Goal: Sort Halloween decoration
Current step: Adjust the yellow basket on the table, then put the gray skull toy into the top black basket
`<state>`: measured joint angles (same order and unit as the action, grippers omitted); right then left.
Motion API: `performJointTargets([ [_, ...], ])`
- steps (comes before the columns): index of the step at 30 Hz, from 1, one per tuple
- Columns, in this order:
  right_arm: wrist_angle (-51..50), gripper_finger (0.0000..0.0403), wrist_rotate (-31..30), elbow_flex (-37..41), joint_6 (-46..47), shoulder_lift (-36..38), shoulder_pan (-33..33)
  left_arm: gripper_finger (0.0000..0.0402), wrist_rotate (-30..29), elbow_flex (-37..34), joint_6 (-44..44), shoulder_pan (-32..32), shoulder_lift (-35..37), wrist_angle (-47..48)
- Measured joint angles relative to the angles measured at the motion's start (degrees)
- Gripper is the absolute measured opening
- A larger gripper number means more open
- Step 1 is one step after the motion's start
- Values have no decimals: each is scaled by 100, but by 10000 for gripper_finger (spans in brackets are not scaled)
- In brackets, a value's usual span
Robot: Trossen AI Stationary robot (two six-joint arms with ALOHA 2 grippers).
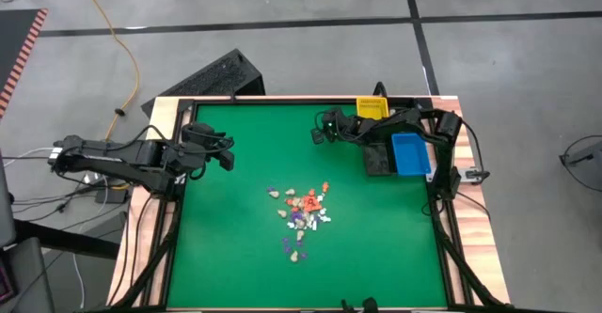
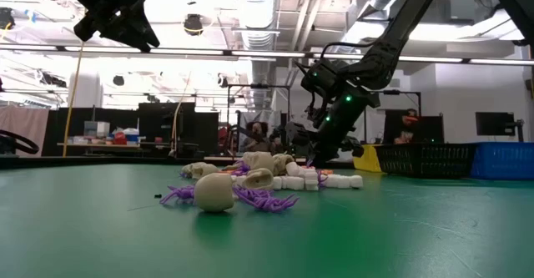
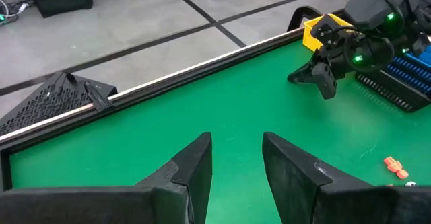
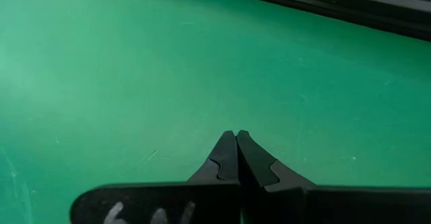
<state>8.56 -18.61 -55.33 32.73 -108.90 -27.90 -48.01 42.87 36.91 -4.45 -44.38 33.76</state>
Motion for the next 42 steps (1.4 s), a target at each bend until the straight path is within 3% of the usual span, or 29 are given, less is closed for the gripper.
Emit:
performJointTargets([
  [11,237,18,148,3,-1002,415,286,121,-27,0,0,-2,0,-4],
  [14,372,34,862,4,-1595,562,413,121,-50,0,-4,0,2,-15],
  [19,754,86,2611,2,-2472,677,761,121,-79,0,-25,0,2,-22],
  [22,949,127,3153,2,-2854,651,1068,121,-83,0,-56,-2,0,-23],
  [29,1175,211,3208,2,-3788,645,1584,121,-85,0,-109,0,0,-20],
  [42,1340,201,3675,1,-3884,643,1722,121,-71,0,-109,-1,1,-21],
])
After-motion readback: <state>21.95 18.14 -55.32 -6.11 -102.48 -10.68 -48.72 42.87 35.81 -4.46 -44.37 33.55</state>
